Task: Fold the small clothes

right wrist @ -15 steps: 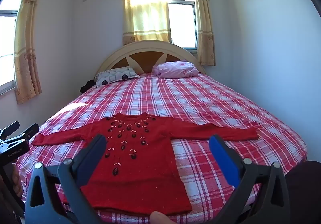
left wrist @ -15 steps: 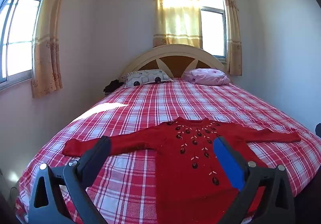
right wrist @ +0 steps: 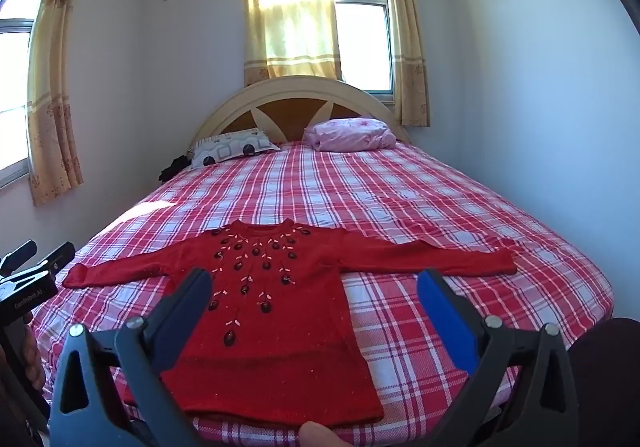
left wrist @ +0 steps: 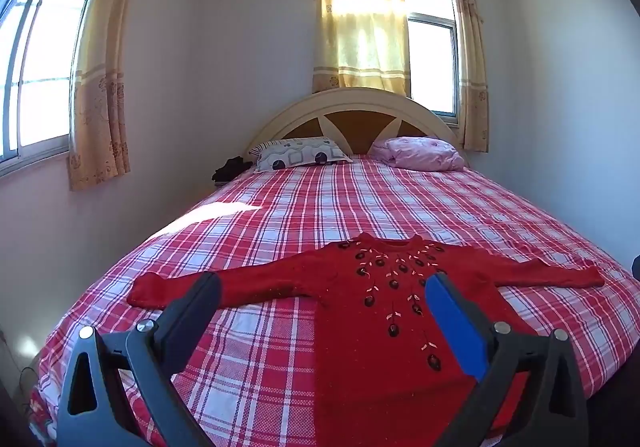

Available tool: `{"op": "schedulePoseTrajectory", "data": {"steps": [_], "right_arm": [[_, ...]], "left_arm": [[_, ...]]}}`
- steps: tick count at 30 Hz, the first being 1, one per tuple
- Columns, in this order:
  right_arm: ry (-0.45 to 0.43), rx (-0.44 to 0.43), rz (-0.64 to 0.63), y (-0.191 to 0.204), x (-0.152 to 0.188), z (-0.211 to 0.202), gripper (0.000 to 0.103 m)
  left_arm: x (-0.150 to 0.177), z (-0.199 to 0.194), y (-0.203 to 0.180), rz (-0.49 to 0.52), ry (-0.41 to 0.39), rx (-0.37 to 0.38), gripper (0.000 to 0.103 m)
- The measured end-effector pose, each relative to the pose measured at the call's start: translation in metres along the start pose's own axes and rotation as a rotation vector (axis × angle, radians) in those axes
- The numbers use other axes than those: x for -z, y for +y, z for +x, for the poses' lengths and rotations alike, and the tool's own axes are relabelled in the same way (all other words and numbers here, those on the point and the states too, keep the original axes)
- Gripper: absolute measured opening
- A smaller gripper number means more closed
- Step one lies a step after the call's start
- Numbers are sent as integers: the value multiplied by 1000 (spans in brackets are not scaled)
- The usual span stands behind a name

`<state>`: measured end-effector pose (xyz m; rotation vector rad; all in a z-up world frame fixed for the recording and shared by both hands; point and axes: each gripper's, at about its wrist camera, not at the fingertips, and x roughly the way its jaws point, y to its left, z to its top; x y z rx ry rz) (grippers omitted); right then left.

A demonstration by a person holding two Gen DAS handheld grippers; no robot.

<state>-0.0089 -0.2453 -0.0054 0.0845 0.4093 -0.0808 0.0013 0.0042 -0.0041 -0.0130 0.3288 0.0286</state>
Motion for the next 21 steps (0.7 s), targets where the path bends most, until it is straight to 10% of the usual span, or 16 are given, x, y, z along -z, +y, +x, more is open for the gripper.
{"op": "schedulePoseTrajectory", "data": {"steps": [21], "right_arm": [[12, 0, -8, 3, 8, 2, 103]], "left_arm": [[0, 1, 3, -20, -6, -5, 102]]}}
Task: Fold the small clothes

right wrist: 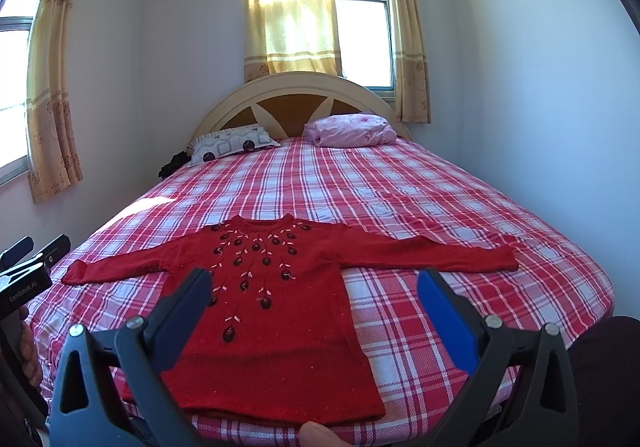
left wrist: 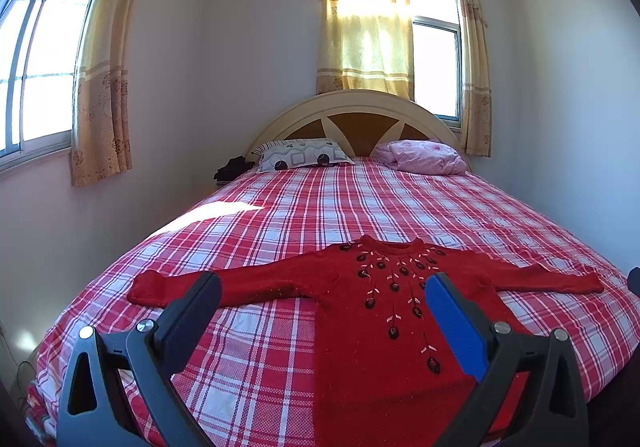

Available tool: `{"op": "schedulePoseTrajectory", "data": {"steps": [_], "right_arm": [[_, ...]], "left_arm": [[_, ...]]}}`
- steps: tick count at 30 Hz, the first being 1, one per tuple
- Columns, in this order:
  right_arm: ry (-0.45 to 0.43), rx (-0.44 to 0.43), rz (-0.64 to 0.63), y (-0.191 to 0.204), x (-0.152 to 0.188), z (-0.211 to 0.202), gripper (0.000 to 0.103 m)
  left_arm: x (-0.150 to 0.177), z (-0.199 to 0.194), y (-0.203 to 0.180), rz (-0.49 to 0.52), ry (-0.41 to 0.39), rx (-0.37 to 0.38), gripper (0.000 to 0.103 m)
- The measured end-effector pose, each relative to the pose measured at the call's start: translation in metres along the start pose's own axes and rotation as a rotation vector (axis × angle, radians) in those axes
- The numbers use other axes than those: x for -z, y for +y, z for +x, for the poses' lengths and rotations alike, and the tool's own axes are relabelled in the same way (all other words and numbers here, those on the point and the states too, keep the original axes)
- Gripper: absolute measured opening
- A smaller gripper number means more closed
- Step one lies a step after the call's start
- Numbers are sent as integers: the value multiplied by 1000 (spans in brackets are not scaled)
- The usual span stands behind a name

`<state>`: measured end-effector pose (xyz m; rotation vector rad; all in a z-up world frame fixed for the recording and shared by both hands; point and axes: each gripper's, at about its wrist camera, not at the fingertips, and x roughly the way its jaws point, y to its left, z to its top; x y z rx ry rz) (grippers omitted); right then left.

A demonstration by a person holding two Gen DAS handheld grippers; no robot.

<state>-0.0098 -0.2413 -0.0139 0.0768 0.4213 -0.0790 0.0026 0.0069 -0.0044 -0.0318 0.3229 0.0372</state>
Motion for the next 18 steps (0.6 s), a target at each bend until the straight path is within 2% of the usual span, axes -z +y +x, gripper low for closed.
{"op": "schedulePoseTrajectory", "data": {"steps": [18], "right_arm": [[6, 0, -2, 0, 3, 2, 103]], "left_arm": [[-1, -1, 0, -12, -6, -5, 102]]}}
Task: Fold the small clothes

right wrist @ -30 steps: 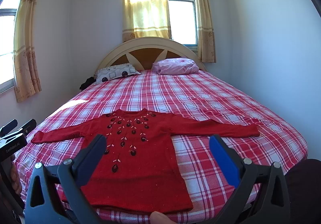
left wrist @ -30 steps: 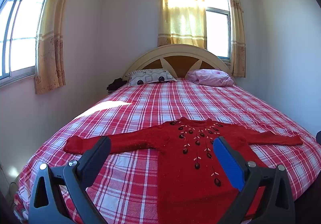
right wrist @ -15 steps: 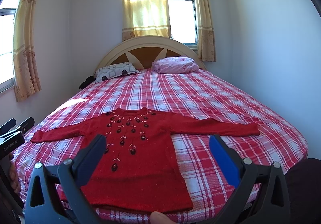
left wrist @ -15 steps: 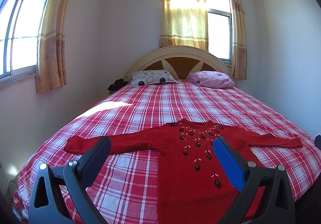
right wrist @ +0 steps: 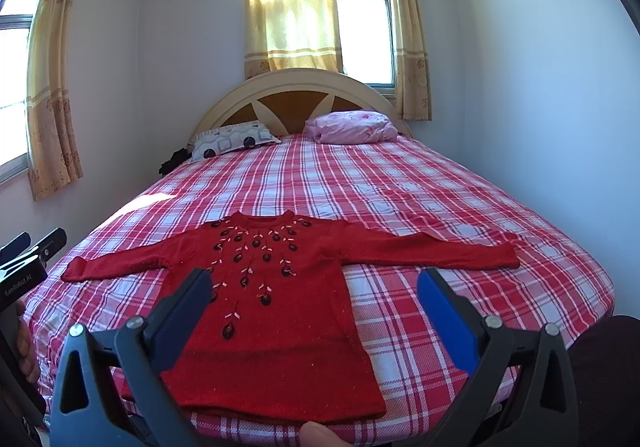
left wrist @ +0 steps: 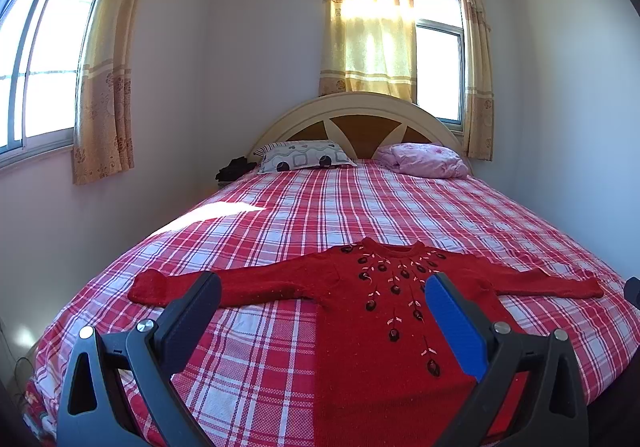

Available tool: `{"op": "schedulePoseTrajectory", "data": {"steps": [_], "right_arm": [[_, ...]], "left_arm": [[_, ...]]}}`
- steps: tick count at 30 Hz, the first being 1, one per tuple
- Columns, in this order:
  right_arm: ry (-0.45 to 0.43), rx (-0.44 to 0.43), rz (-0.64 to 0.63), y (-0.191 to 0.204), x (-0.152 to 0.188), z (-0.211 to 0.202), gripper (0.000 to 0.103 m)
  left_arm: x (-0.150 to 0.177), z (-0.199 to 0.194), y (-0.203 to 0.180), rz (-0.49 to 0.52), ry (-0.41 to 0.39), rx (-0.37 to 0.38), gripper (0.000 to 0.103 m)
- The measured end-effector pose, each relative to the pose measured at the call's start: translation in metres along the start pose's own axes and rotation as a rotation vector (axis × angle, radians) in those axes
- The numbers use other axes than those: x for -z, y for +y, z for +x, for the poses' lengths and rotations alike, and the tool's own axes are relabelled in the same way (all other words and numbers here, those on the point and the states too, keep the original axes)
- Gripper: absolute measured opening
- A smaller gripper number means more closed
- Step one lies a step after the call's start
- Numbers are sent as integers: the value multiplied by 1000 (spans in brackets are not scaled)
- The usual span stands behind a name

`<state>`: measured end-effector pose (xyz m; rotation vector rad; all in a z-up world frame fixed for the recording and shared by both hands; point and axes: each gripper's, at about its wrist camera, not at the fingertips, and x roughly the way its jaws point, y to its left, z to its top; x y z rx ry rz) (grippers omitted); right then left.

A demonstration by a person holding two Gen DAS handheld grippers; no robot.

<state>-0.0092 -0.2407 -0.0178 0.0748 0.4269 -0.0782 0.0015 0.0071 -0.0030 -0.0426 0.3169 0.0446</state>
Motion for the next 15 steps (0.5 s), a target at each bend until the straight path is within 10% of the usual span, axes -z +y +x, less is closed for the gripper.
{"op": "schedulePoseTrajectory", "data": {"steps": [15], "right_arm": [[15, -5, -5, 2, 5, 2, 103]], "left_arm": [[1, 2, 3, -10, 3, -8, 102]]}}
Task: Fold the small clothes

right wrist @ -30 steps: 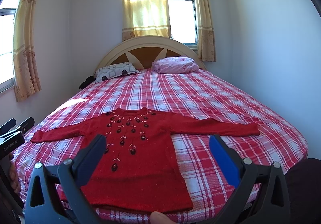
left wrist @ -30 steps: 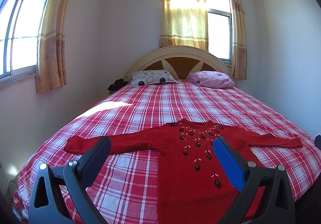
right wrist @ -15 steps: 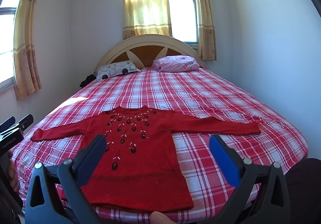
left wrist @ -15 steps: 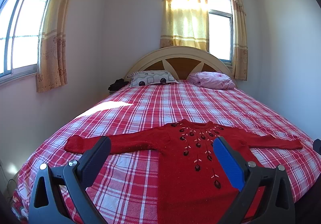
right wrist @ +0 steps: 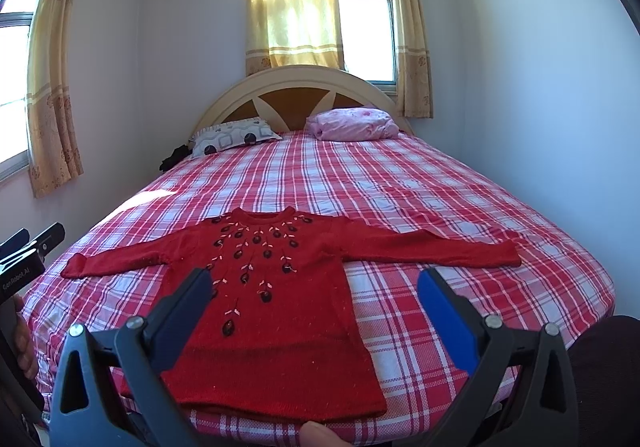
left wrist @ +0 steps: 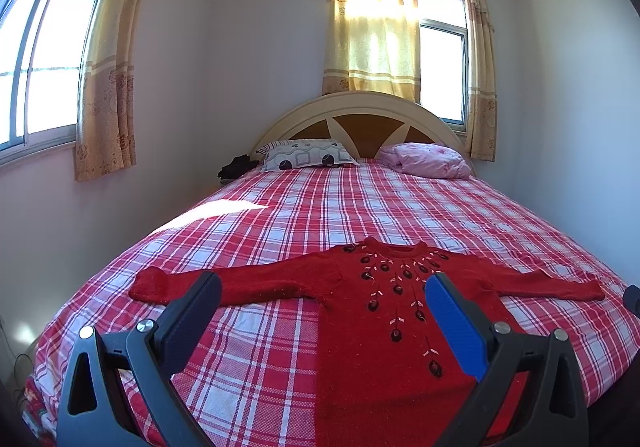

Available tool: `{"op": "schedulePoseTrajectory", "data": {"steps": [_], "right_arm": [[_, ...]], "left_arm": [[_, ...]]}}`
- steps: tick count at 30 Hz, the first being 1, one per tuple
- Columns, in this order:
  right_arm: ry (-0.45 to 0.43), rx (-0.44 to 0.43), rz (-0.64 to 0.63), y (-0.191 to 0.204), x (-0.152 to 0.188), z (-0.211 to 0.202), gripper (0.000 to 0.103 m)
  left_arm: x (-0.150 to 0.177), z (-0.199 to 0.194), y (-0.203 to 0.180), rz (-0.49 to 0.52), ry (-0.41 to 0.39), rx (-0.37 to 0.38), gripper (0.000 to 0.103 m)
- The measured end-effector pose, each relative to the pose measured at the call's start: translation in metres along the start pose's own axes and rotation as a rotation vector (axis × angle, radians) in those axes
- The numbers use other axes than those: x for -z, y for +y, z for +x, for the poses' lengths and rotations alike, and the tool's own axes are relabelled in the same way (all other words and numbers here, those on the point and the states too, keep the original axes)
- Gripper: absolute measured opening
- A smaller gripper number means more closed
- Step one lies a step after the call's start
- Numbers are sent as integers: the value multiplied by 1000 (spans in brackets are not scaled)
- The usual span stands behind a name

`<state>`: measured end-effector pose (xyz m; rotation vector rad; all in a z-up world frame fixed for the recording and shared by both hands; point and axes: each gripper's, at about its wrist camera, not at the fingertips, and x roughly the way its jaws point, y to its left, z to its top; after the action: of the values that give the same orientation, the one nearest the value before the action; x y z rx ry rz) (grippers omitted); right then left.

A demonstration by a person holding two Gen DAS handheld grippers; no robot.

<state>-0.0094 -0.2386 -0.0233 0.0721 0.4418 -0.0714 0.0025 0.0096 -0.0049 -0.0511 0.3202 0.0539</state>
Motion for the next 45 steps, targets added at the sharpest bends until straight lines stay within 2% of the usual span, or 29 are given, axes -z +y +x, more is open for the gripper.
{"op": "schedulePoseTrajectory", "data": {"steps": [23, 29, 35, 45], "right_arm": [[41, -17, 10, 0, 0, 11, 103], [116, -65, 62, -11, 14, 37, 103], [212, -41, 147, -45, 38, 77, 102], [317, 119, 330, -143, 61, 131, 76]], "left_arm": [[6, 12, 3, -8, 27, 1, 102], [23, 32, -3, 3, 74, -8, 102], [50, 67, -16, 49, 163, -2, 102], [72, 131, -27, 122, 264, -9, 102]]}}
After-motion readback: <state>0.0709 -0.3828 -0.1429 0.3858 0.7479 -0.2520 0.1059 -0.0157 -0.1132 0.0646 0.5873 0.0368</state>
